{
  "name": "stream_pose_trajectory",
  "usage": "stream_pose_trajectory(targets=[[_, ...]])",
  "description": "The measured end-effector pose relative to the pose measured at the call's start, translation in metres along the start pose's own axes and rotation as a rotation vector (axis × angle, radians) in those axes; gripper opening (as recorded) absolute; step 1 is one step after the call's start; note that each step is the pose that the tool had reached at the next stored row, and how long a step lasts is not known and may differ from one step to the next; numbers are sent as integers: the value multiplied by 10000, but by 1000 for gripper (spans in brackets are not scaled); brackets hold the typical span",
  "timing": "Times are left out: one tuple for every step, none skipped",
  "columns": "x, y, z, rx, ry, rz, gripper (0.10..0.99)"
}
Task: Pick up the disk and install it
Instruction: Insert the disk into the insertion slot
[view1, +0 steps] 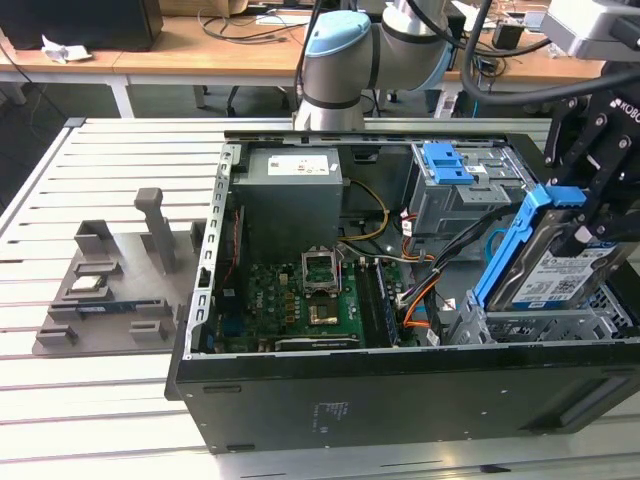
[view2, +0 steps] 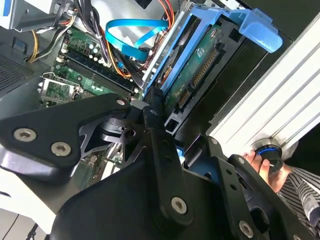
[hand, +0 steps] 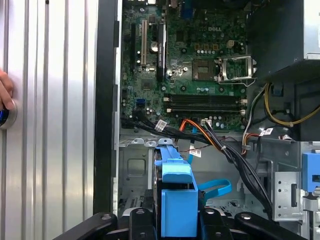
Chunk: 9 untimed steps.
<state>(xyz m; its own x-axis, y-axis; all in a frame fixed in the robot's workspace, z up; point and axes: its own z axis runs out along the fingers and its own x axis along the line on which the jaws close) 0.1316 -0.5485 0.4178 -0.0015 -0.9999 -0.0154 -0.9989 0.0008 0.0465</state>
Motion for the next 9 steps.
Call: stream_pose_trajectory(targets=[[1, -1, 12, 0, -1, 0, 365], [1, -1, 28, 0, -1, 0, 365], [1, -2, 44, 0, -1, 0, 365], [1, -3, 54, 0, -2, 0, 365], [2, -4, 75, 0, -1, 0, 365], [2, -5, 98, 0, 0, 0, 365], [2, -5, 113, 0, 0, 0, 365], [3, -6, 132, -1, 0, 0, 365], [3, -7, 154, -1, 0, 0, 365]])
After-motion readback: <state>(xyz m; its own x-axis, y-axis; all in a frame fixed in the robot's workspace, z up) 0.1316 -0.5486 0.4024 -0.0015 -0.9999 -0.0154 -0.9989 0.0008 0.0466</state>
